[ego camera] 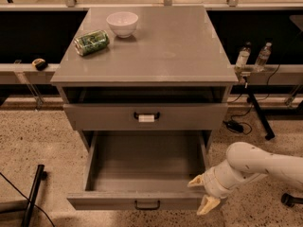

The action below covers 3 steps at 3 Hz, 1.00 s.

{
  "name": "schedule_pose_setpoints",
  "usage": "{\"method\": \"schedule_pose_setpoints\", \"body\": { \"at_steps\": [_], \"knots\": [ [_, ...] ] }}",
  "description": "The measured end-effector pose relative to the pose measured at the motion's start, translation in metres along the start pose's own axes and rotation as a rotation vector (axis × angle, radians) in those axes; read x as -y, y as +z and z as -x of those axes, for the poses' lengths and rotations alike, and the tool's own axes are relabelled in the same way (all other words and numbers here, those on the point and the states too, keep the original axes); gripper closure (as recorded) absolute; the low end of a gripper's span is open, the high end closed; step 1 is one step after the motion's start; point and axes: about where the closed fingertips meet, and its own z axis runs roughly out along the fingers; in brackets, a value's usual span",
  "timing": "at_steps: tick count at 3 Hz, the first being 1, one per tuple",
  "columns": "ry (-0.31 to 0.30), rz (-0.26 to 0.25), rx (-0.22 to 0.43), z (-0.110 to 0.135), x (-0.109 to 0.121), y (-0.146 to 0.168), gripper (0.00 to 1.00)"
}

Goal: Open middle drawer

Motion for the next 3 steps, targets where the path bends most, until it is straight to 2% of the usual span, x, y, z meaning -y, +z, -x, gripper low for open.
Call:
{"method": "schedule_pose_setpoints", "body": {
  "at_steps": [1,2,3],
  "knots": [
    [0.015,-0.037,0.086,0.01,-0.003,-0.024,0.2],
    [0.055,-0.096,0.198,0.011,0.005,-0.06,0.0],
    [0.065,-0.107,0.223,0.014,0.01,-0.069,0.0]
  ]
}}
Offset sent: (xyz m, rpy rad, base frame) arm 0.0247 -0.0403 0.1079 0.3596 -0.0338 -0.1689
